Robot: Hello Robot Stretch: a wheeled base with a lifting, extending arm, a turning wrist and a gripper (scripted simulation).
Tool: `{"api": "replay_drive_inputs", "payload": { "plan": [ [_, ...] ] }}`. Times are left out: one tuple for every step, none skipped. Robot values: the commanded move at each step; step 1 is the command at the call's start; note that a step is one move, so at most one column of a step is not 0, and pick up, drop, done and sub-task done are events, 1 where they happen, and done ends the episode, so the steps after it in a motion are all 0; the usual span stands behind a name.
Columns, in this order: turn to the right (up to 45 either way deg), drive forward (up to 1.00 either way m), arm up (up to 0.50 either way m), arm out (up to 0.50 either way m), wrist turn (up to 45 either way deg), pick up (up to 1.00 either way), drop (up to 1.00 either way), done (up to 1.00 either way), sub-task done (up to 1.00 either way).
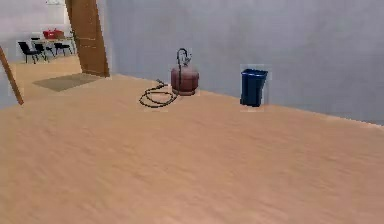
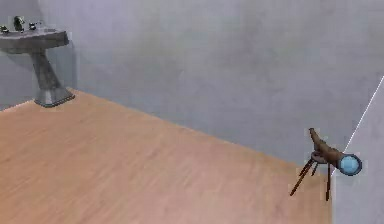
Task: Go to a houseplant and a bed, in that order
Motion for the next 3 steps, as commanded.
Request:
{"api": "replay_drive_inputs", "payload": {
  "plan": [
    [30.0,0.0,0.0,0.0,0.0,0.0,0.0,0.0,0.0],
    [0.0,0.15,0.0,0.0,0.0,0.0,0.0,0.0,0.0],
    [-45.0,0.0,0.0,0.0,0.0,0.0,0.0,0.0,0.0]
  ]
}}
